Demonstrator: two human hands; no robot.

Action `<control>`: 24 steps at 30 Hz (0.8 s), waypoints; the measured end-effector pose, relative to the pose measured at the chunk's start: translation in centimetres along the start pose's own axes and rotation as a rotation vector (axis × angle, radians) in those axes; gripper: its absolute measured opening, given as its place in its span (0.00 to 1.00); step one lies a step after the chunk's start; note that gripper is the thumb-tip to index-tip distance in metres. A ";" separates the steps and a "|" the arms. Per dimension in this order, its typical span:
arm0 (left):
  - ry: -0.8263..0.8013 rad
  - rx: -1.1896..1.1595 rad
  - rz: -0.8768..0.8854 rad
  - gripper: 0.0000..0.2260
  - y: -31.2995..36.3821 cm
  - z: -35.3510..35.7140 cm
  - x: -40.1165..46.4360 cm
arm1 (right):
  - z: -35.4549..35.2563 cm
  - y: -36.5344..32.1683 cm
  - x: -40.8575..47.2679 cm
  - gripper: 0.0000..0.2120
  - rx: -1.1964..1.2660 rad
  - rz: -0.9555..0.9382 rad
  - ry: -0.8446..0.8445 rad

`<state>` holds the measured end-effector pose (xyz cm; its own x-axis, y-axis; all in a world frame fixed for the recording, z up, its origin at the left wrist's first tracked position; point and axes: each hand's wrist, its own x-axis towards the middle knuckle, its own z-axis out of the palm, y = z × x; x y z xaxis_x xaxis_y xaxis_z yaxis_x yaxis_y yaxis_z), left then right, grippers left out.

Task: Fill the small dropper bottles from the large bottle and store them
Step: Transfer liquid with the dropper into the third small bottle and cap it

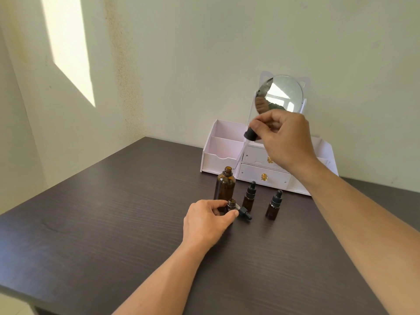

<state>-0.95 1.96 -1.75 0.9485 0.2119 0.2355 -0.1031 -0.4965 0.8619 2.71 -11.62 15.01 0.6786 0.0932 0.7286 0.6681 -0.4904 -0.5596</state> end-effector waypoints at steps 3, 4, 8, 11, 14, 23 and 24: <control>0.001 -0.004 -0.003 0.16 0.0 0.0 0.1 | 0.4 -0.2 0.5 0.02 0.007 -0.020 0.012; 0.003 -0.006 -0.004 0.16 0.0 0.0 0.1 | 0.6 -0.2 0.6 0.02 0.007 -0.018 0.011; 0.003 0.002 0.001 0.17 -0.1 0.1 0.1 | 1.7 0.7 0.6 0.02 -0.024 0.025 -0.013; -0.002 0.007 0.003 0.18 -0.1 0.1 0.1 | 2.8 1.7 0.0 0.03 -0.048 0.058 -0.068; -0.003 0.009 0.003 0.18 0.0 0.1 0.1 | 3.9 2.7 -0.9 0.04 -0.102 0.081 -0.115; -0.005 0.016 0.005 0.19 0.0 0.1 0.1 | 5.3 3.8 -1.9 0.06 -0.102 0.148 -0.185; -0.003 0.018 0.007 0.19 0.0 0.0 0.1 | 5.3 3.8 -1.9 0.06 -0.104 0.148 -0.180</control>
<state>-0.83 1.93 -1.71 0.9487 0.2054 0.2402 -0.1046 -0.5132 0.8519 5.59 -9.02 9.41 0.8162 0.1619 0.5547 0.5290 -0.5957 -0.6044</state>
